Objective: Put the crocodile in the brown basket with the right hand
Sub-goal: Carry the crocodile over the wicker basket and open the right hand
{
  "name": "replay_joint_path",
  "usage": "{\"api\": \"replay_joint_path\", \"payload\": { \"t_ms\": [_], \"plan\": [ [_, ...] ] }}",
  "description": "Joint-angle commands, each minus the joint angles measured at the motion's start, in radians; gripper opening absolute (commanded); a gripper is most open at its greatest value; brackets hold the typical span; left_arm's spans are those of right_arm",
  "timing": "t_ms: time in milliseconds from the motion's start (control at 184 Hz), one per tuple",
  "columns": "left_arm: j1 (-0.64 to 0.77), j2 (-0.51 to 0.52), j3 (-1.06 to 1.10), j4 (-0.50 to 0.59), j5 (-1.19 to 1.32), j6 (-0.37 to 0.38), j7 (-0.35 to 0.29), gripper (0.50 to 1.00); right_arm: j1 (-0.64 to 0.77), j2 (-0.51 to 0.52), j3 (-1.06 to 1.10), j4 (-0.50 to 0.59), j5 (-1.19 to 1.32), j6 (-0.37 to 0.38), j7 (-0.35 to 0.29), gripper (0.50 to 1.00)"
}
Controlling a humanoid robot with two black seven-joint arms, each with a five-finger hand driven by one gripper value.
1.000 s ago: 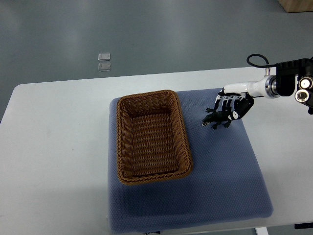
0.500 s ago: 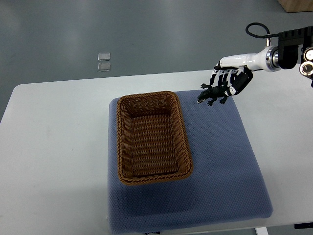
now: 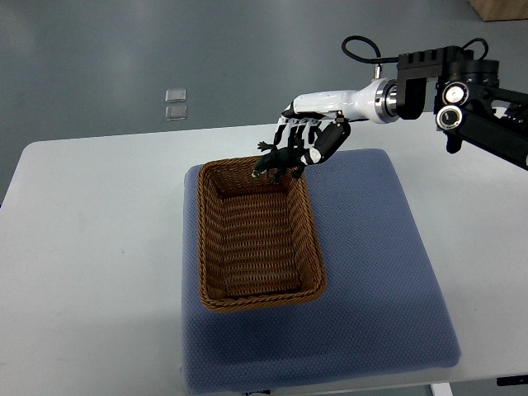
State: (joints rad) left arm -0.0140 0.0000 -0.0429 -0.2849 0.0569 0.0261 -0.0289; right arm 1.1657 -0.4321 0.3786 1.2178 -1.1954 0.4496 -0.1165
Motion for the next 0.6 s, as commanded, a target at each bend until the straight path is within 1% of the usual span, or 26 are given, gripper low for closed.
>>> {"api": "replay_joint_path", "payload": {
  "t_ms": [0, 87, 158, 261, 500, 592],
  "plan": [
    [0.000, 0.000, -0.002, -0.002, 0.000, 0.000, 0.000, 1.000, -0.024, 0.067, -0.004, -0.038, -0.009, -0.011, 0.000, 0.500],
    [0.000, 0.000, 0.000, -0.004, 0.000, 0.000, 0.001, 1.000, -0.044, 0.108, -0.006, -0.072, -0.012, -0.019, 0.000, 0.500],
    [0.000, 0.000, 0.000, -0.005, 0.000, 0.000, 0.001, 1.000, -0.064, 0.145, -0.010, -0.095, -0.016, -0.032, 0.000, 0.515],
    [0.000, 0.000, -0.002, -0.005, 0.000, 0.000, 0.001, 1.000, -0.087, 0.179, -0.014, -0.112, -0.020, -0.040, 0.002, 0.521],
    [-0.001, 0.000, -0.002, -0.005, 0.000, 0.000, 0.001, 1.000, -0.115, 0.208, -0.015, -0.129, -0.020, -0.051, 0.002, 0.535],
    [0.000, 0.000, 0.000, -0.005, 0.000, 0.000, 0.001, 1.000, -0.127, 0.213, -0.015, -0.133, -0.020, -0.055, 0.005, 0.554]
  ]
}}
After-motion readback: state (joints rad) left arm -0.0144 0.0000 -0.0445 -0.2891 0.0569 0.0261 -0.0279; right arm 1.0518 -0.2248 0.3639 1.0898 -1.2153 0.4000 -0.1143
